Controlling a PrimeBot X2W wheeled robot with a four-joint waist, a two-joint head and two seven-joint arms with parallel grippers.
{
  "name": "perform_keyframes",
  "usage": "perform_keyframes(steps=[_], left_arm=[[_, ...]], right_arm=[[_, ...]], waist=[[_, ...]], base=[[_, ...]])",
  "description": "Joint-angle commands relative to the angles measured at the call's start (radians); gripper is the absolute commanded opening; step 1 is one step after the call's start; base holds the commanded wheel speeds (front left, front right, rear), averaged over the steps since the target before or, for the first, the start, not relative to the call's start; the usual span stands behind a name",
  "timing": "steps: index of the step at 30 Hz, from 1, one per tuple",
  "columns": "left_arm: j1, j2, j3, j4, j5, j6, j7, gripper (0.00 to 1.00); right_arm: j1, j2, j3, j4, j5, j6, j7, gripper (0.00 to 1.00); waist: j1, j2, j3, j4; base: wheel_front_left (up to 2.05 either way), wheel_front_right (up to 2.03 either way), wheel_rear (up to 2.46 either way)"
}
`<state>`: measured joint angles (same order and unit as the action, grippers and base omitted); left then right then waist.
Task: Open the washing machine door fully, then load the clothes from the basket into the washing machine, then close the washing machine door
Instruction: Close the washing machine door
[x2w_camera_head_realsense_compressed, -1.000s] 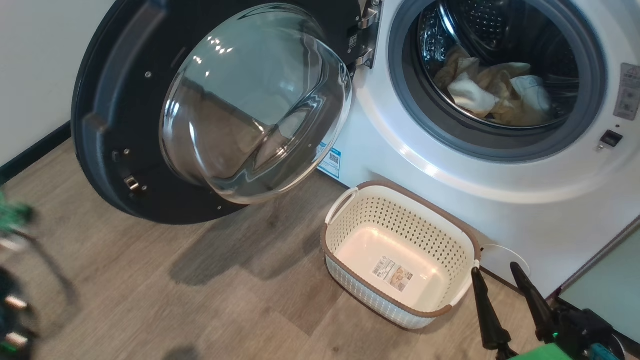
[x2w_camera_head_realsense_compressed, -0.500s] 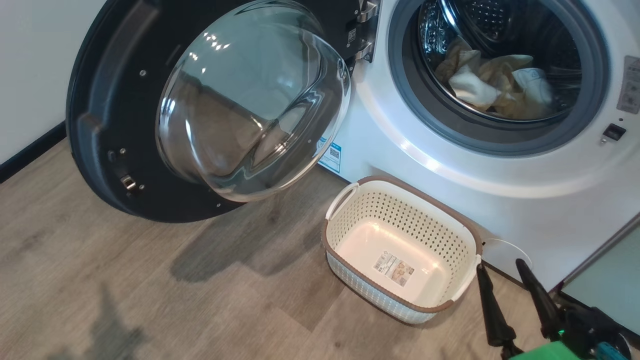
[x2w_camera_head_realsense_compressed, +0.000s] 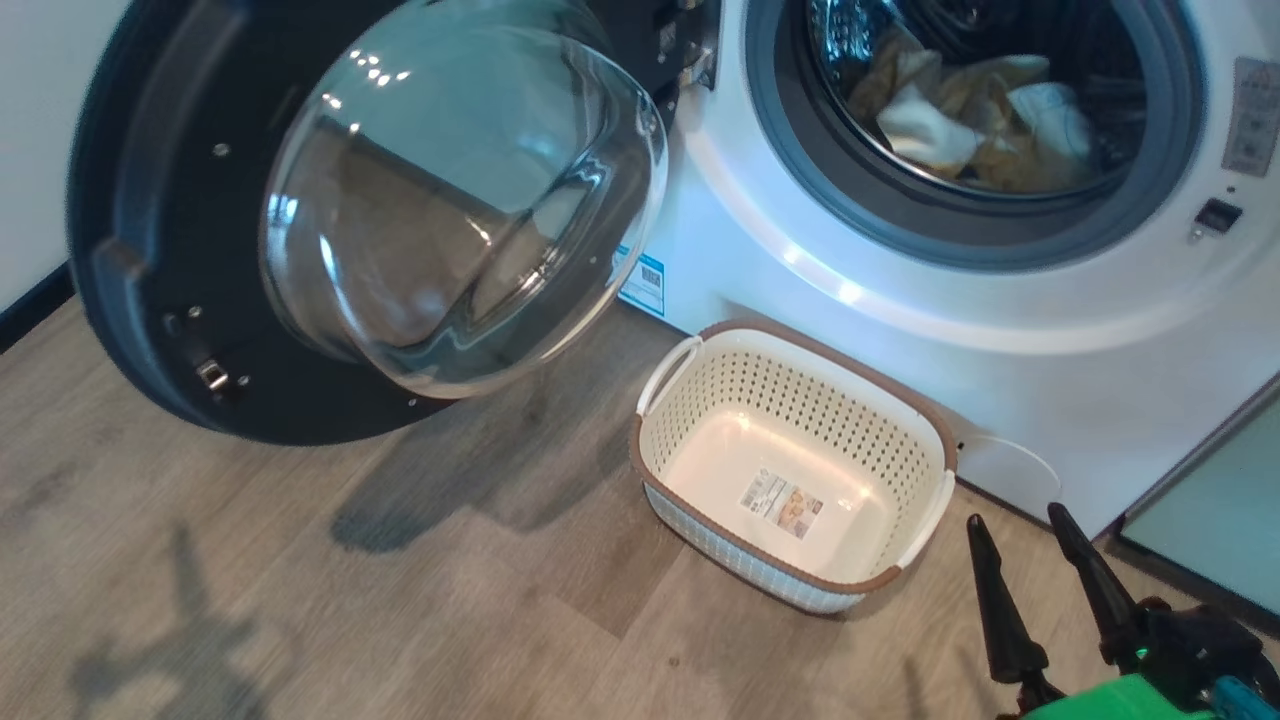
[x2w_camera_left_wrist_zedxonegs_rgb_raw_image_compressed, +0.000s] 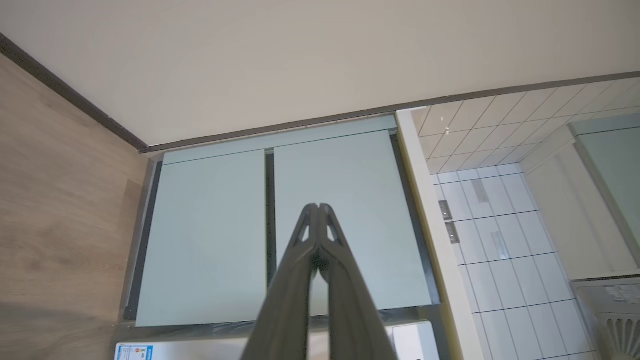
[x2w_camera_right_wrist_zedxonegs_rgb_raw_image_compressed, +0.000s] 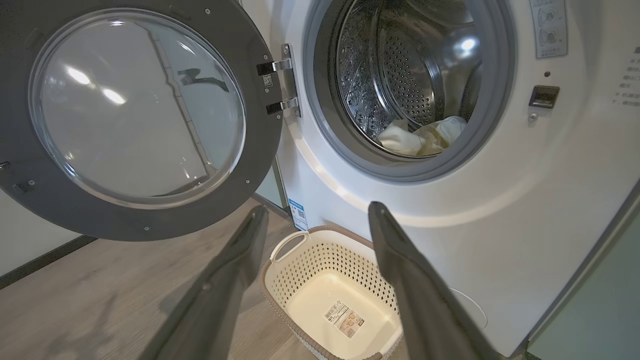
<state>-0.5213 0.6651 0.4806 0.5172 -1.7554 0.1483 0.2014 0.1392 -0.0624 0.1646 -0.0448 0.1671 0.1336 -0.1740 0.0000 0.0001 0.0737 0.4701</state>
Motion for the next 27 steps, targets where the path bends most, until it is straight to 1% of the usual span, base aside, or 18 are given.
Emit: perform_keyframes(steps=[1, 3, 6, 11, 16, 27], left_arm=[[-0.029, 0.082, 0.010, -0.015, 0.005, 0.005, 0.029, 0.00], [-0.026, 0.083, 0.005, -0.010, 0.006, 0.004, 0.038, 0.00], [-0.020, 0.081, -0.015, -0.010, 0.002, -0.002, 0.079, 0.00], [-0.001, 0.083, -0.070, -0.032, 0.013, -0.006, 0.155, 0.00], [0.009, 0.079, -0.111, -0.053, 0.019, -0.003, 0.207, 0.00], [0.003, 0.048, -0.162, -0.067, 0.042, -0.005, 0.222, 0.00]], right_arm=[[-0.034, -0.026, 0.017, -0.044, -0.005, -0.003, 0.007, 1.00], [-0.035, -0.029, 0.017, -0.047, -0.004, -0.003, 0.009, 1.00], [-0.036, -0.039, 0.019, -0.056, -0.002, -0.003, 0.015, 1.00], [-0.043, -0.056, 0.019, -0.071, -0.001, -0.003, 0.027, 1.00], [-0.053, -0.065, 0.020, -0.080, 0.002, -0.003, 0.034, 1.00], [-0.064, -0.068, 0.014, -0.089, 0.004, -0.003, 0.035, 1.00]], waist=[[0.0000, -0.0001, 0.019, -0.011], [0.0000, -0.0001, 0.024, -0.013], [0.0000, -0.0001, 0.037, -0.021], [0.0000, -0.0001, 0.059, -0.035], [0.0000, -0.0001, 0.080, -0.054], [0.0000, -0.0001, 0.114, -0.078]], base=[[0.00, 0.00, 0.00], [0.00, 0.00, 0.00], [0.00, 0.00, 0.00], [0.00, 0.00, 0.00], [0.00, 0.00, 0.00], [0.00, 0.00, 0.00]])
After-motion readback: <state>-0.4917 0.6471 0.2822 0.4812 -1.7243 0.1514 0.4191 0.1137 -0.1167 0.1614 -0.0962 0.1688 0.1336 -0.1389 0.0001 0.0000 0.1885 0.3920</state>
